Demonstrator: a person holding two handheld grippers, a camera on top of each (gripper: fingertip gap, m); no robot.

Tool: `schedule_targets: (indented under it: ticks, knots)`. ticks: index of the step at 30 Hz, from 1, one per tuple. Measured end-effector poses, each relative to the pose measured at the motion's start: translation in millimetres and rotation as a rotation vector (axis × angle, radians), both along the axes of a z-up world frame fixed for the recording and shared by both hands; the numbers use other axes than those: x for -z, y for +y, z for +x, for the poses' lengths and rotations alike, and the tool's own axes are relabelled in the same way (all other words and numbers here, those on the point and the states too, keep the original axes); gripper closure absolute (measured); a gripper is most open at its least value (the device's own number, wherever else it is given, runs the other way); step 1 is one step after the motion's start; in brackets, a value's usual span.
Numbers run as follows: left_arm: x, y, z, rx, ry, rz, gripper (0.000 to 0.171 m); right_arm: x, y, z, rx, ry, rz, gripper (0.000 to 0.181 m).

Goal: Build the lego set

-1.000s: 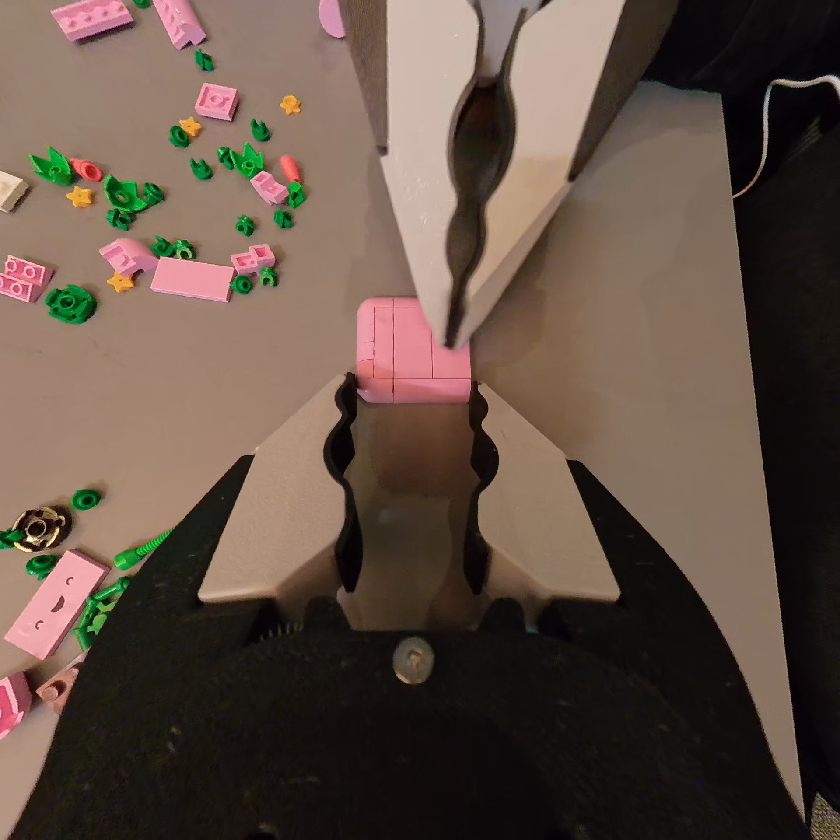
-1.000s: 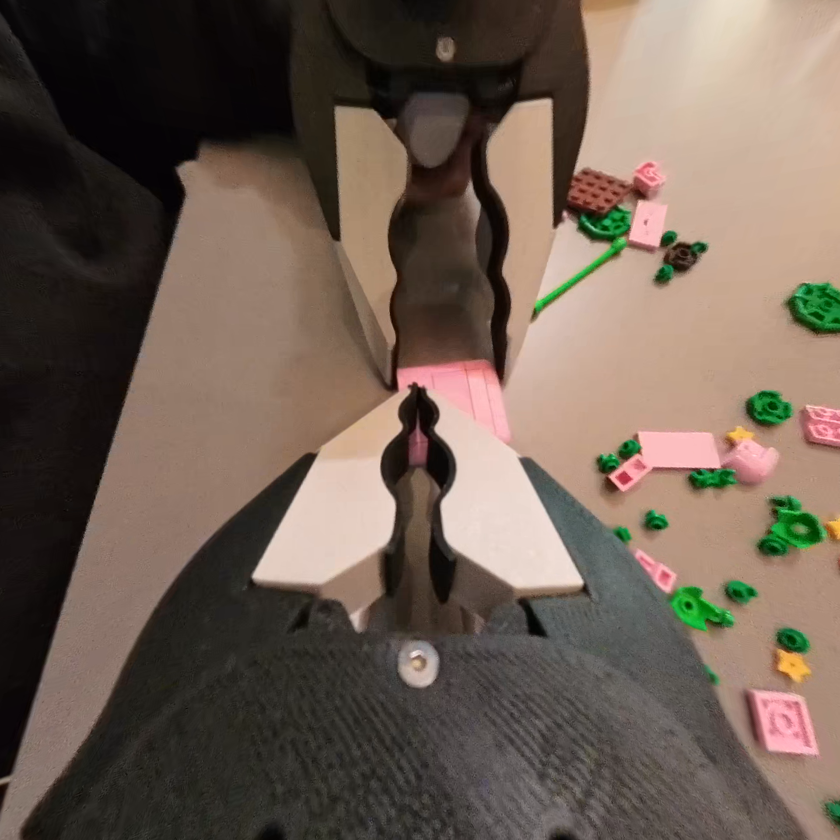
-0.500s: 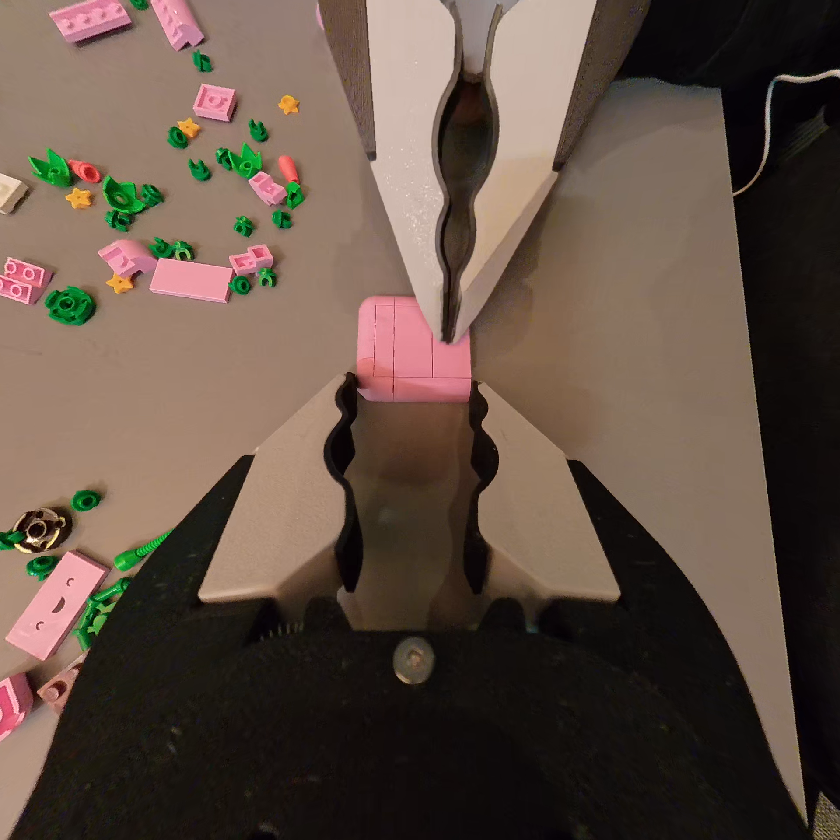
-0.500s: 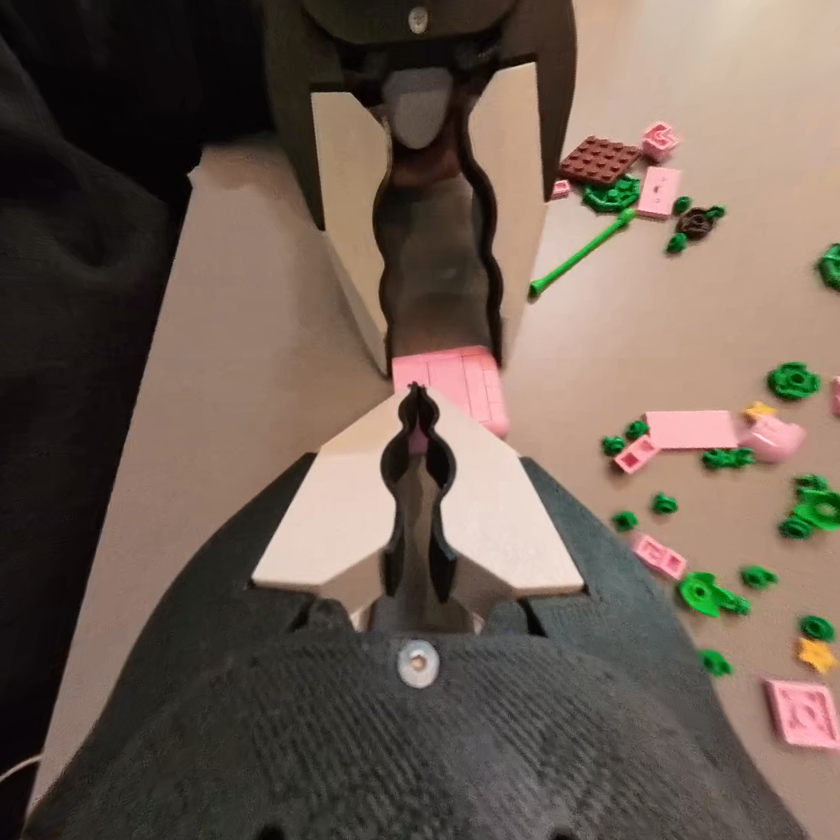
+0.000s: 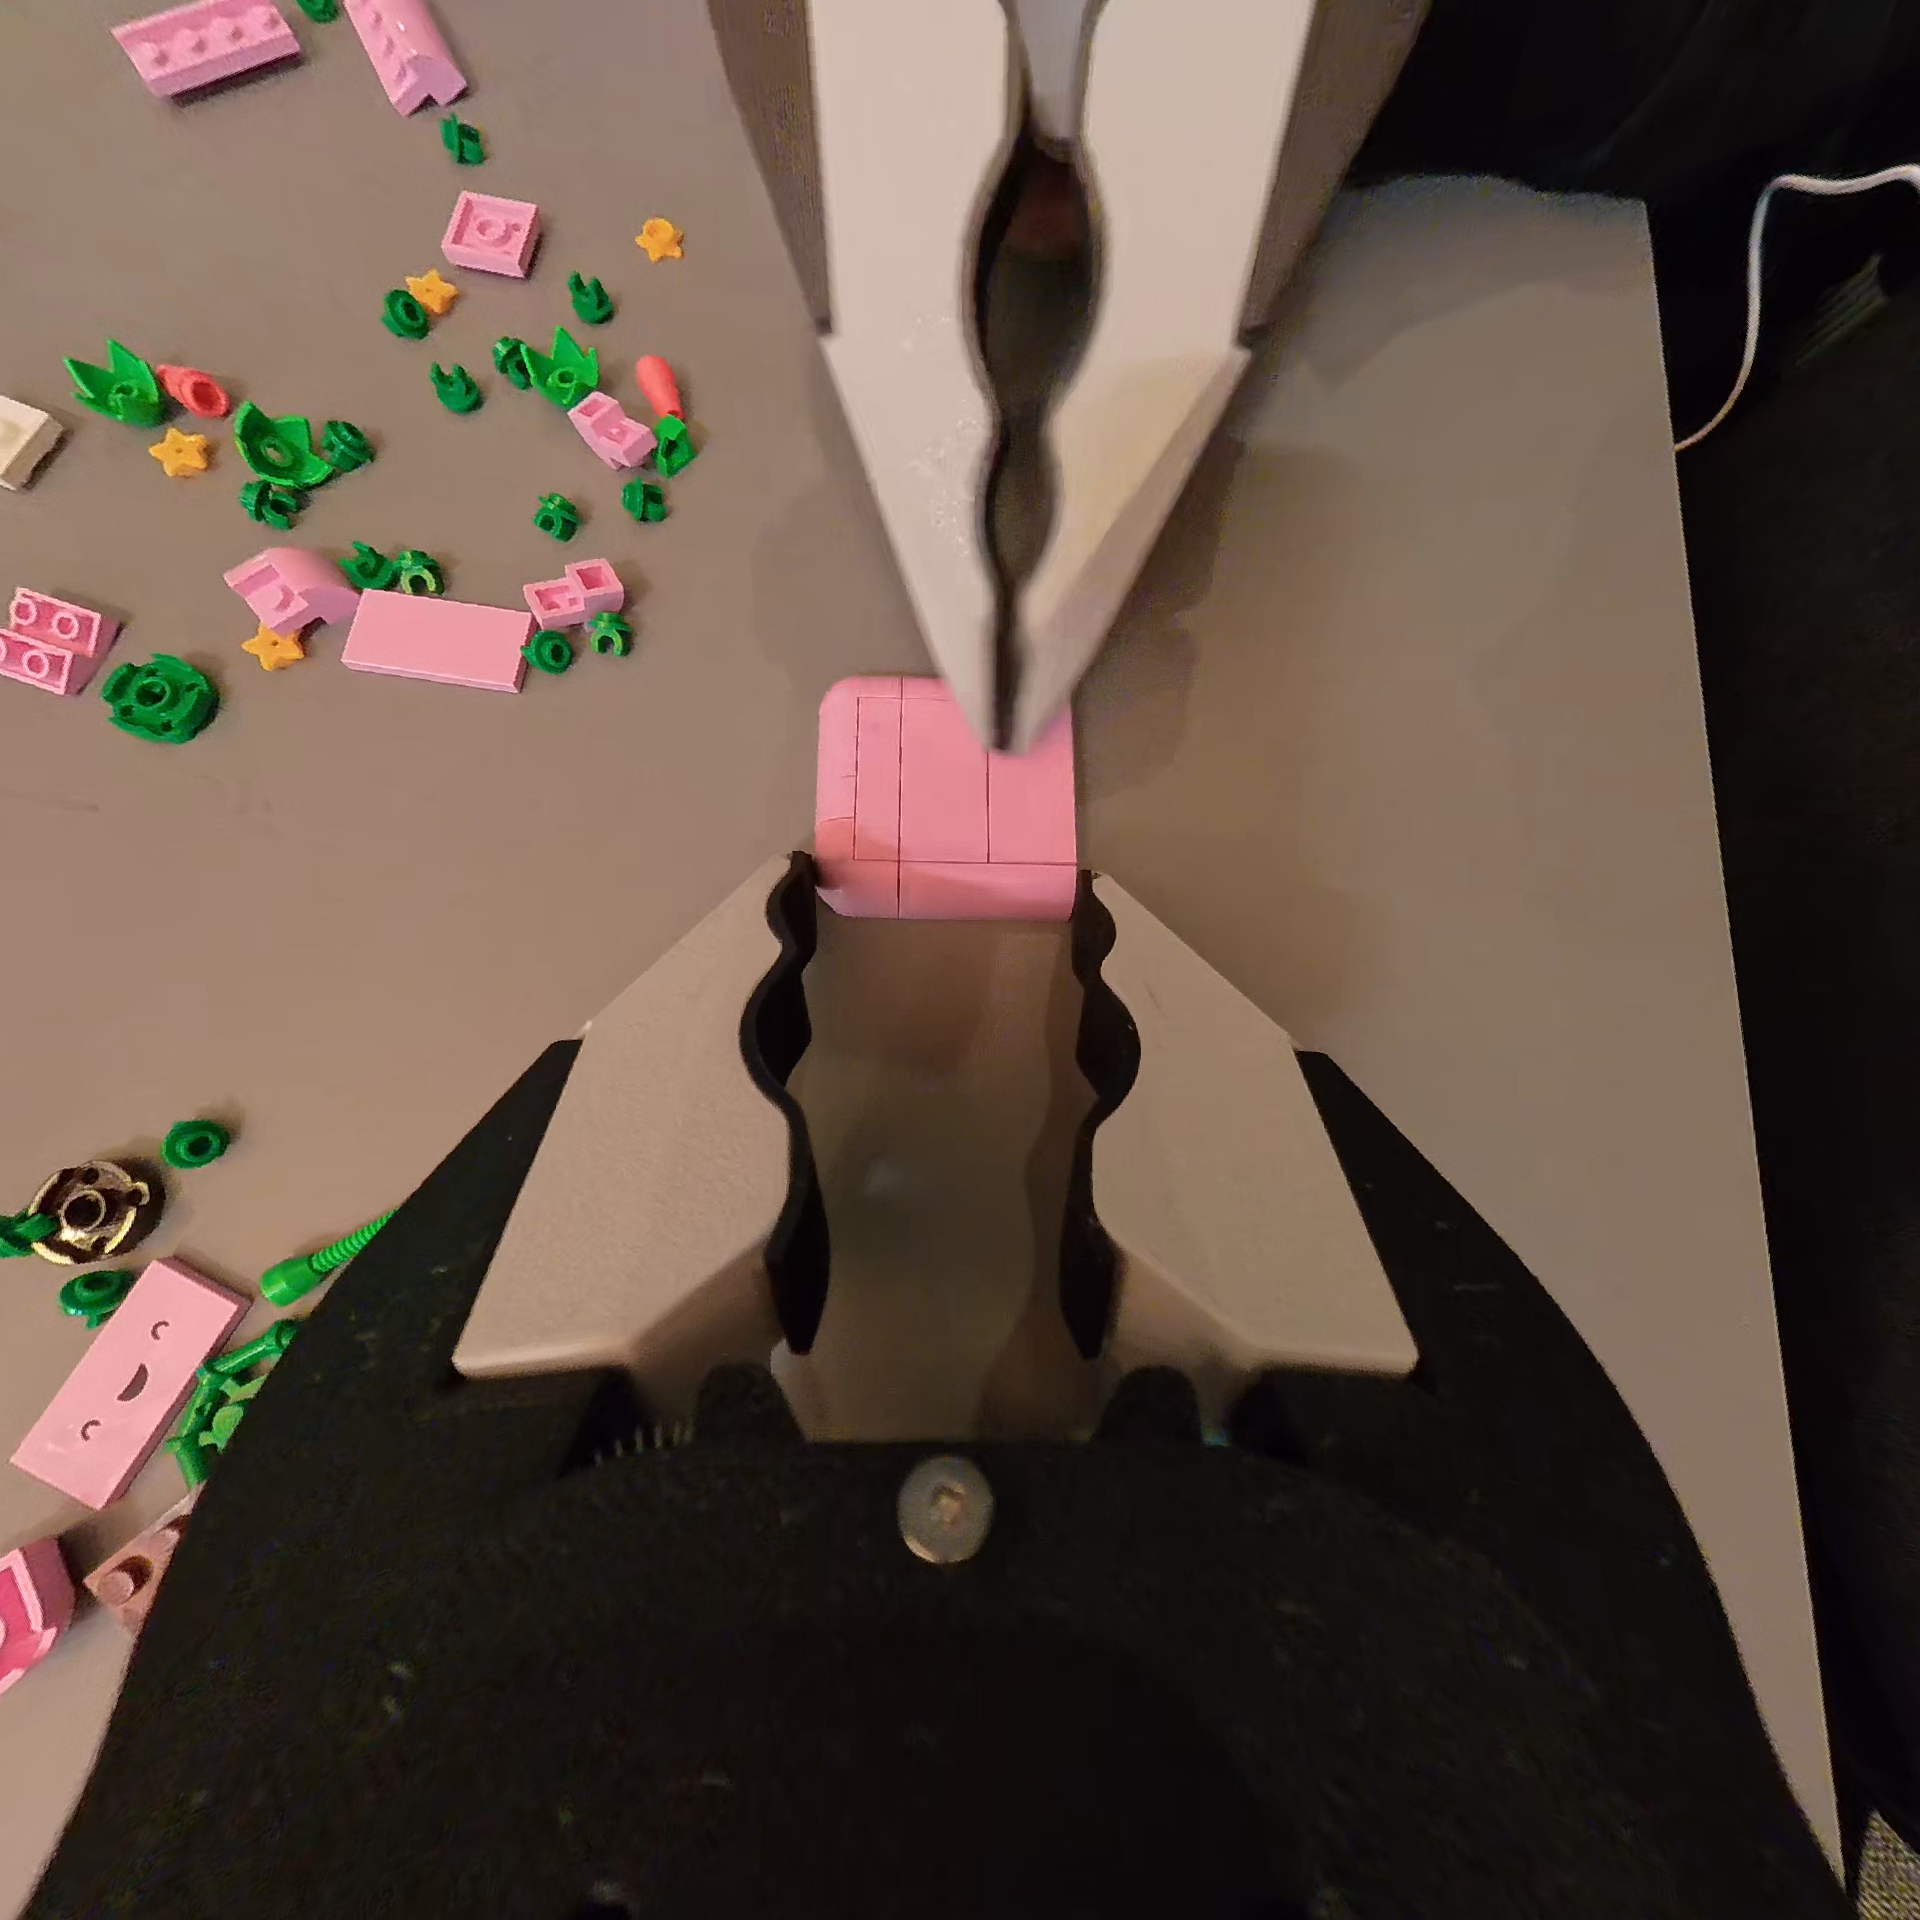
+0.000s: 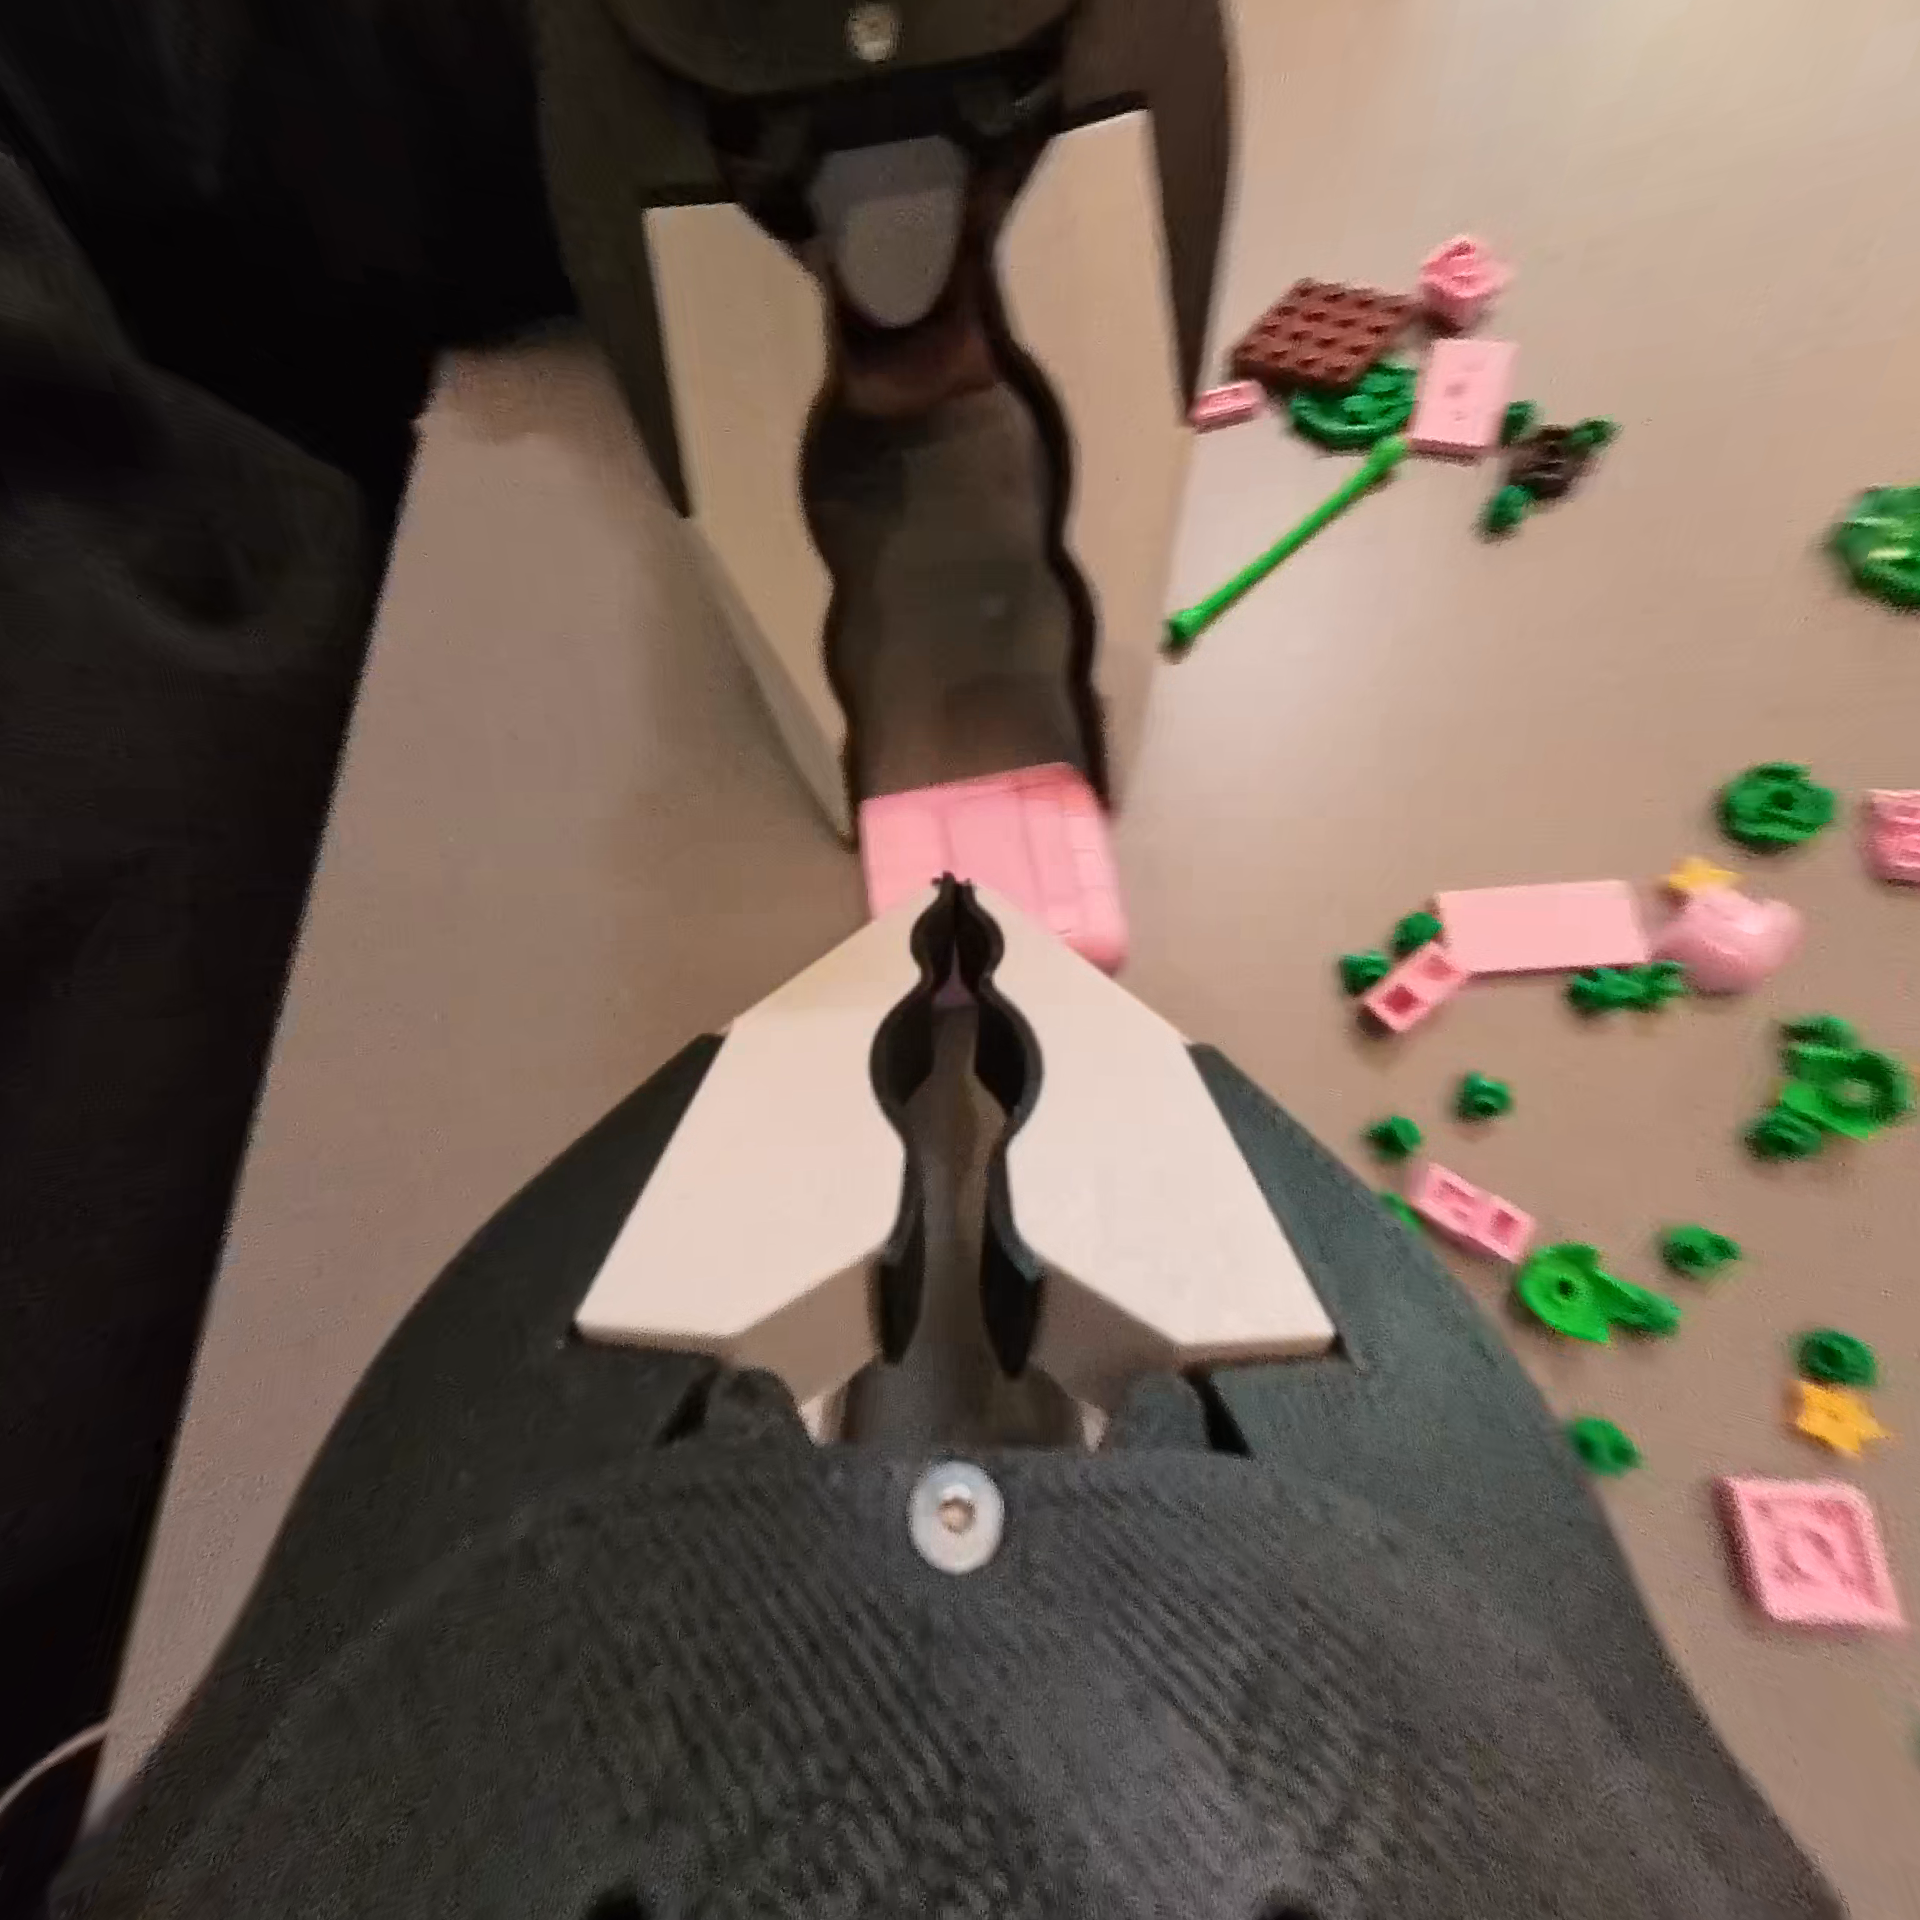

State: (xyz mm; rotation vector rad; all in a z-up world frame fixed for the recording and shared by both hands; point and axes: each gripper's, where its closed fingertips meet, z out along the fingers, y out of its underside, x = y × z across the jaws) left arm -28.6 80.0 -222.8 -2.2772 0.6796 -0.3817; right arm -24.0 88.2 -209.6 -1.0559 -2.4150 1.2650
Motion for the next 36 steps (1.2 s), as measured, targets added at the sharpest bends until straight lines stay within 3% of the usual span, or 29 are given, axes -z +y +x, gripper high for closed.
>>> schedule_targets:
  ticks: [2,6,9,13,16,19,20,24,36]
  knots:
    - [0.0,-0.1,0.0,0.000,0.001,0.000,0.124,0.8,20.9,-14.8,0.114,0.075,0.086,0.181]
    - [-0.1,0.0,0.0,0.000,0.000,0.000,0.124,0.0,-2.9,6.3,-0.039,-0.009,-0.008,0.181]
    - [0.0,-0.1,0.0,0.000,0.000,0.000,0.124,0.4,16.4,-14.3,0.108,0.062,0.070,0.181]
    - [0.0,-0.1,0.0,0.000,0.000,0.000,0.124,0.1,2.1,-0.8,0.008,0.034,0.034,0.181]
    - [0.0,-0.1,0.0,0.000,0.000,0.000,0.124,0.9,21.4,-19.1,0.150,0.074,0.093,0.181]
    - [0.0,-0.7,0.7,0.006,-0.002,-0.001,0.123,10.8,16.0,-6.9,0.072,0.023,0.118,0.181]
    - [-0.1,0.1,-0.3,-0.003,0.003,0.002,0.132,10.8,11.0,-2.5,0.035,0.013,0.106,0.181]
    - [-0.1,0.1,-0.4,-0.003,0.000,0.001,0.132,10.0,28.4,-14.9,0.144,0.046,0.143,0.181]
    - [-1.1,-5.1,6.3,0.050,0.004,0.012,0.137,5.5,27.8,-12.4,0.135,0.047,0.104,0.181]
